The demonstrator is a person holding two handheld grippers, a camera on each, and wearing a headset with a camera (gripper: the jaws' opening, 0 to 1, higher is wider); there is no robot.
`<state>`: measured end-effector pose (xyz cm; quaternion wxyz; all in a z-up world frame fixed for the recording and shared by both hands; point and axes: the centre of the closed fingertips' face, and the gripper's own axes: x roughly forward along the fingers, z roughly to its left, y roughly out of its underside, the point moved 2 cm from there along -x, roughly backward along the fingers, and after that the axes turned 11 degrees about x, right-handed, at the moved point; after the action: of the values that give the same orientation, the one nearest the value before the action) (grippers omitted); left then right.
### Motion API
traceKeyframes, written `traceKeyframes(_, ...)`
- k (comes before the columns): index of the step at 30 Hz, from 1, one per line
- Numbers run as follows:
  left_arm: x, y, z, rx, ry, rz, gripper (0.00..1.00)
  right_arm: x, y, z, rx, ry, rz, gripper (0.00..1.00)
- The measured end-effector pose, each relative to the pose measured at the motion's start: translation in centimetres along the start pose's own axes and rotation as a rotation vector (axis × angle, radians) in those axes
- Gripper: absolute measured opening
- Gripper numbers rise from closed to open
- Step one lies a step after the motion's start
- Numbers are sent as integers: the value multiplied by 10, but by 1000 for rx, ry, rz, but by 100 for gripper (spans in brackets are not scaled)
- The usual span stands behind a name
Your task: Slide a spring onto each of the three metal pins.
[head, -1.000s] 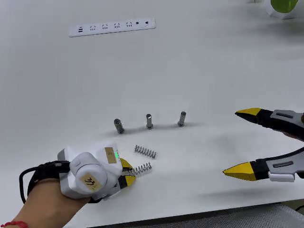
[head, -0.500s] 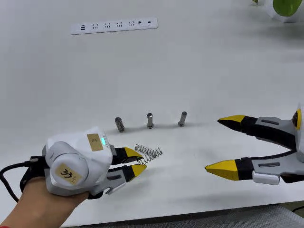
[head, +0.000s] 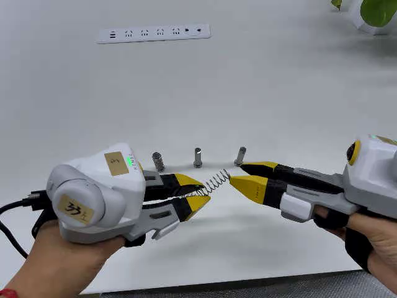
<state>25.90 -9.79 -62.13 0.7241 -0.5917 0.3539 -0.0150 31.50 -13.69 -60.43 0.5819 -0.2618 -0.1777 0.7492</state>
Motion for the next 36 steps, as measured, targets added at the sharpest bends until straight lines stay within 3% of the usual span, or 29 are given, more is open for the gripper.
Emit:
traceKeyframes(7,1,-7,2,-18,-5,-37,10,5,-4,3,68,-33,-15,21)
traceKeyframes(20,1,-15,2,-25,-1,-68,10,11,-3,17,95,-58,-17,12)
traceKeyframes(36,3,-13,1,-35,16,-75,10,10,-4,27,-71,-36,45,12)
